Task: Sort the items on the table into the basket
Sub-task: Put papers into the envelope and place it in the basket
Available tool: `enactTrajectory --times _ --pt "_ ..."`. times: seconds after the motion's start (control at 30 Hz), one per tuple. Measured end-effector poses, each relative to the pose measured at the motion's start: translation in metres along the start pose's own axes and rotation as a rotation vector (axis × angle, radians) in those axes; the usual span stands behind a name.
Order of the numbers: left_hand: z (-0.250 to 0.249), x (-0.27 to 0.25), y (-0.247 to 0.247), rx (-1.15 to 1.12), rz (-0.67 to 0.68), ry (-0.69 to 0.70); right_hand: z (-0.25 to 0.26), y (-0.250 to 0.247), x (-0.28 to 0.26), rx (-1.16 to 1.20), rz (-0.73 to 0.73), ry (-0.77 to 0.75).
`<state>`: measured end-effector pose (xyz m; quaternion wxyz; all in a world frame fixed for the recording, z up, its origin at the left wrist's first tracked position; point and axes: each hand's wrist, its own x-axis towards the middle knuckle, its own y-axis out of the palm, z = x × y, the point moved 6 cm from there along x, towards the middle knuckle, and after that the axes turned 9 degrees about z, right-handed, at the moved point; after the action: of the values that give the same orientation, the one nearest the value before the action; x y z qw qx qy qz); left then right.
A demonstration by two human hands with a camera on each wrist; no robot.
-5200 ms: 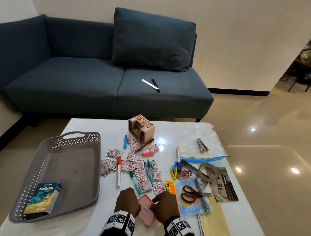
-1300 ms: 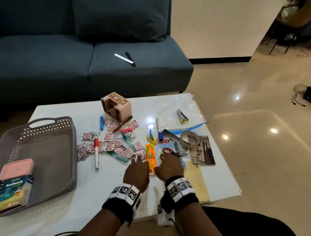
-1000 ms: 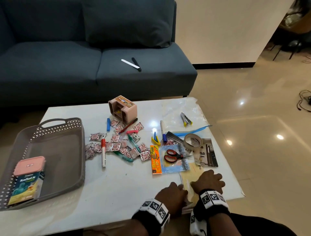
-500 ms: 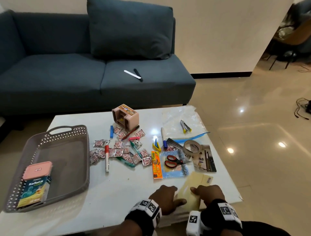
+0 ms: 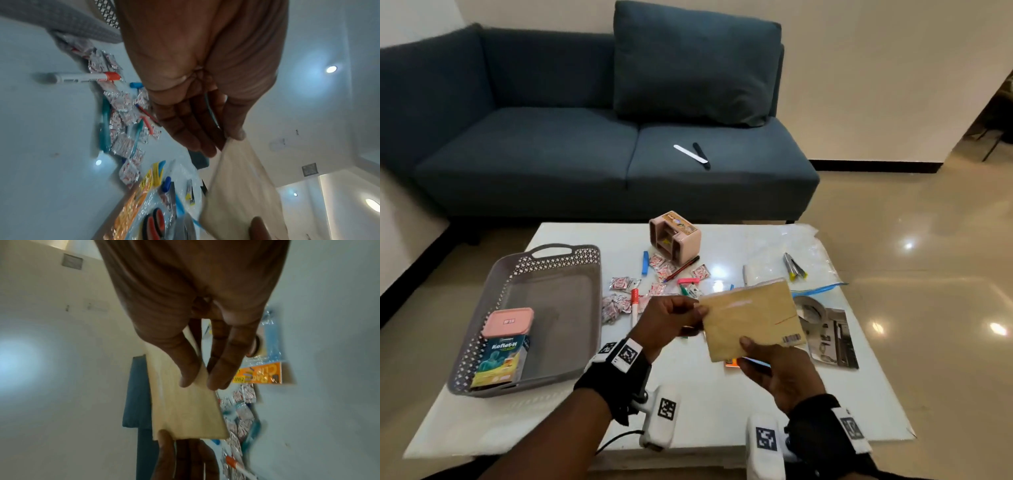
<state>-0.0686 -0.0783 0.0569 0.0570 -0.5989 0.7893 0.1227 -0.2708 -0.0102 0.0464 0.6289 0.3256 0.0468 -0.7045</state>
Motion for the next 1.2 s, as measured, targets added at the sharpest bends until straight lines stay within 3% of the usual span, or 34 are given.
enactTrajectory --times 0.07,0.1,0.2,0.3,0.4,0.57,0.77,0.97,1.2 --pt "-0.01 0.001 -0.019 0.156 -0.078 0.074 -0.009 0.002 0.007 -0.105 -0.019 0.046" --pt "-0.015 0.001 -0.028 0.278 -0.117 0.114 -0.007 -0.002 0.013 -0.208 -0.101 0.004" --pt "-0.023 0.005 -0.043 0.602 -0.163 0.154 0.025 -0.002 0.018 -0.442 -0.343 -0.273" --pt "-0.023 0.008 -0.045 0.755 -0.137 0.146 0.059 0.039 0.021 -0.622 -0.225 -0.479" --pt "-0.019 0.011 -0.04 0.751 -0.076 0.124 0.075 0.087 0.028 -1.02 -0.075 -0.611" --pt "-0.02 0.009 -0.035 0.62 -0.063 0.145 0.062 0.123 0.041 -1.455 0.065 -0.583" --pt "-0.018 0.001 -0.049 0.56 -0.116 0.136 0.051 0.123 0.037 -1.425 0.077 -0.654" --pt "-0.017 -0.008 -0.05 0.521 -0.091 0.101 0.048 0.12 0.041 -1.222 0.145 -0.545" --pt "-0.029 -0.006 -0.04 0.486 -0.038 0.032 0.053 0.13 0.034 -1.402 0.196 -0.621"
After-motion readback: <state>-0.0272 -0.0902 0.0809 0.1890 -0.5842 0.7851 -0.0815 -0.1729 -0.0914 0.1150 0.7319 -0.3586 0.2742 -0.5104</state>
